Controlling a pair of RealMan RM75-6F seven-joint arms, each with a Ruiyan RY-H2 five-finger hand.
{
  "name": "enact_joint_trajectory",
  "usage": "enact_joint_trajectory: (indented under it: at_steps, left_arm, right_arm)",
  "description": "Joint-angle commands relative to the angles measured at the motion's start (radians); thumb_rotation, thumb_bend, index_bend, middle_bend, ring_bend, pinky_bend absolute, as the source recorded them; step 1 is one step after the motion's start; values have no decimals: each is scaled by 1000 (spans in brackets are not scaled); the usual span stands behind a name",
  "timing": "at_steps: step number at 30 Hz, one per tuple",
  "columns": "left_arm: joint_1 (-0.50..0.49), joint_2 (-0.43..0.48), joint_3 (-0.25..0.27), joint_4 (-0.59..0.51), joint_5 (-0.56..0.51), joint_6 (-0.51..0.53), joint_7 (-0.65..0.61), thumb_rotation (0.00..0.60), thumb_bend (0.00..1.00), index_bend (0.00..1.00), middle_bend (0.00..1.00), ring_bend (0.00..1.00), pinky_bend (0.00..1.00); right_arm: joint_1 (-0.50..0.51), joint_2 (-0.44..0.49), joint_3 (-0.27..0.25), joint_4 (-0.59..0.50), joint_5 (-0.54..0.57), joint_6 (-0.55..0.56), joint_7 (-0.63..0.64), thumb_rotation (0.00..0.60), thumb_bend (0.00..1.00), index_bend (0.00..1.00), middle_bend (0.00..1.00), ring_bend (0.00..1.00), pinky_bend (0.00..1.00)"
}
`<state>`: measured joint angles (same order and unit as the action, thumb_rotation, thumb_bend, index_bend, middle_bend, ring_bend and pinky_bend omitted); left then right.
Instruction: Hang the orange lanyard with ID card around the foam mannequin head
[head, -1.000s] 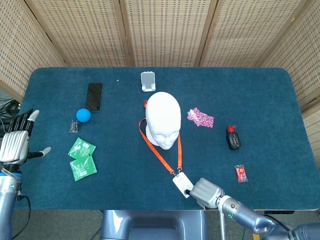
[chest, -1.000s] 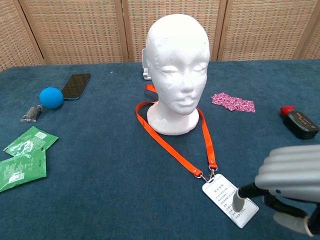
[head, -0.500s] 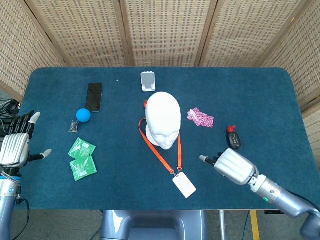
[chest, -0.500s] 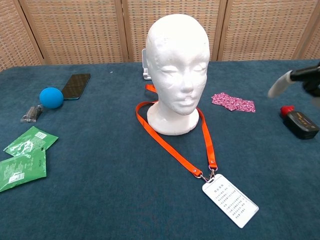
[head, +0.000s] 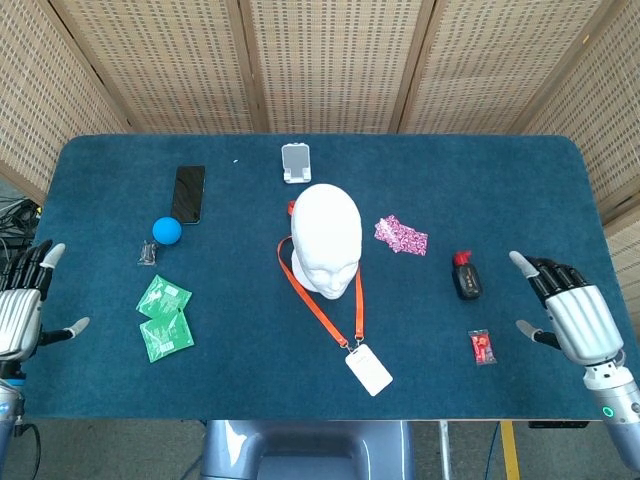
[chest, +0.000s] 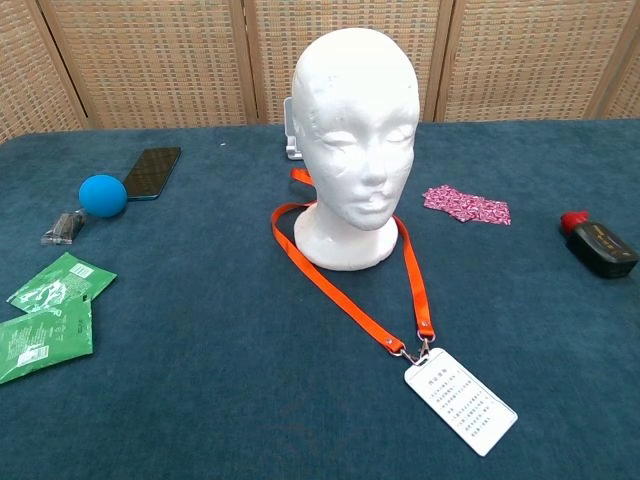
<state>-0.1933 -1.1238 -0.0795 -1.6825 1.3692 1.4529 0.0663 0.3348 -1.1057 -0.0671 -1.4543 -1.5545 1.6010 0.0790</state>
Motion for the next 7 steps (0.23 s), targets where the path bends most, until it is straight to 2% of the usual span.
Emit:
enact_joint_trajectory:
  at_steps: [1,7]
  left_arm:
    - [19,10,18,9,18,13,-14,600,0,0,0,0,0]
    - [40,31,38,3,39,18,-16,600,0,0,0,0,0]
  right_arm:
    - [-37,79,-8,-141,69,-105,46,600,0,0,0,0,0]
    - [-73,69,7,-128,83,-87,-25,600,0,0,0,0,0]
